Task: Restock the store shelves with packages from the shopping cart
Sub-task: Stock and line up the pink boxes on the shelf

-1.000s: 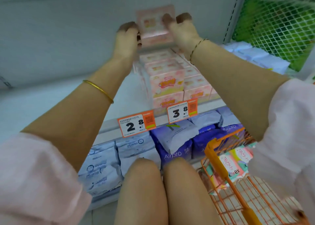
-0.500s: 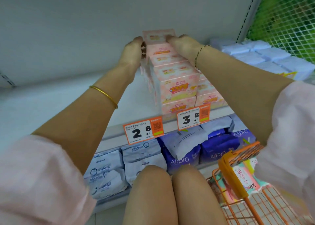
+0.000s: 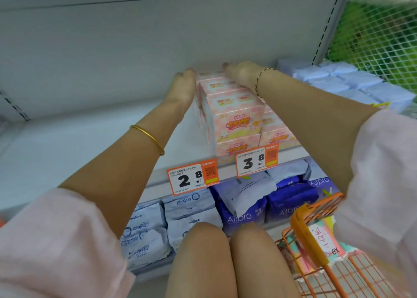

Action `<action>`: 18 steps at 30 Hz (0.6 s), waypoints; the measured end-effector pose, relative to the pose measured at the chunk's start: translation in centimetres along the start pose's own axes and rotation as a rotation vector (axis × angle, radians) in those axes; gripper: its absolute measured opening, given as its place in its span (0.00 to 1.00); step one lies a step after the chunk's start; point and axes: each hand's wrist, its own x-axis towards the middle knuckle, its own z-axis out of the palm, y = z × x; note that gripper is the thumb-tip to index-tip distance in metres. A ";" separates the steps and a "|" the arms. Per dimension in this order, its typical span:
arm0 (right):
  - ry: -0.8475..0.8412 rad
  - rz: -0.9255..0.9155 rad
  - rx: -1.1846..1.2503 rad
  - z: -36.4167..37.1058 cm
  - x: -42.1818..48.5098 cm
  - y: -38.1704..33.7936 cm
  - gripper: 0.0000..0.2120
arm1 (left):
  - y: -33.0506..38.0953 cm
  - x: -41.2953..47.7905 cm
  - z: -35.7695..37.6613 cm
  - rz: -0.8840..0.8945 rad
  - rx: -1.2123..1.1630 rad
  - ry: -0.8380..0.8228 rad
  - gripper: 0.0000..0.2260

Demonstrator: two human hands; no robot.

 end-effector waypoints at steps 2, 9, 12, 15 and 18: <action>0.098 0.005 0.071 -1.1 -0.8 0.8 0.19 | 0.5 -0.2 0.0 0.165 0.054 0.135 0.12; 0.292 -0.076 0.329 -5.8 -11.0 7.1 0.17 | 3.5 -8.6 6.4 0.643 0.176 -0.010 0.25; 0.282 -0.005 0.395 -7.9 -17.0 12.3 0.03 | 2.7 -12.6 11.6 0.732 0.223 -0.184 0.22; 0.238 0.107 0.197 -8.5 -22.0 18.4 0.08 | 0.0 -16.2 17.2 0.758 0.327 -0.368 0.22; 0.081 0.334 -0.008 -7.9 -24.8 24.3 0.07 | -2.9 -19.3 21.7 0.796 0.484 -0.518 0.21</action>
